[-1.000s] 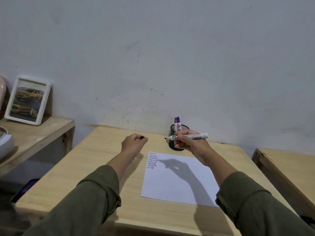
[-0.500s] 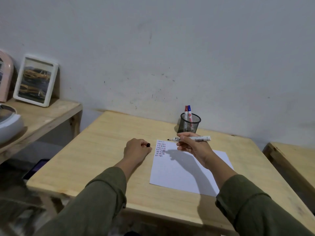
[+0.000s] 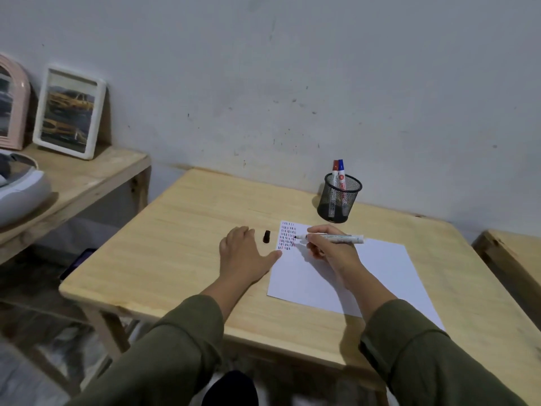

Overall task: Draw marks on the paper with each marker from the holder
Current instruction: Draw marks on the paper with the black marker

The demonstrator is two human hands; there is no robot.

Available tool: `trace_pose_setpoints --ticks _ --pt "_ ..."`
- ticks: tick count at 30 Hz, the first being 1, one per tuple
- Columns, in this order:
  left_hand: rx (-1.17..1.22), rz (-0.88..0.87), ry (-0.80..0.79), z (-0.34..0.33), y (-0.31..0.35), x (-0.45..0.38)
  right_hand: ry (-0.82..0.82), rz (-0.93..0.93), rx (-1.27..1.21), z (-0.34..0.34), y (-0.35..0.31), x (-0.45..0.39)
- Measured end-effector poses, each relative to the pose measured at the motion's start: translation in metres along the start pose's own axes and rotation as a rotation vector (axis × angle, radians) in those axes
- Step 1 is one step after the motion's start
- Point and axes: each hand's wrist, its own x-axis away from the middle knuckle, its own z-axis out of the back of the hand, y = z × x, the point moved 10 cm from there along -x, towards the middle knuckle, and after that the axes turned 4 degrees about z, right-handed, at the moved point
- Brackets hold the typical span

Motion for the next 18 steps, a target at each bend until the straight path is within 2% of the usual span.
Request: trace_pose_setpoints --ticks 18 --pt "0.008 -0.007 0.030 0.004 0.001 0.002 -0.008 -0.005 0.154 -0.003 0.017 -0.006"
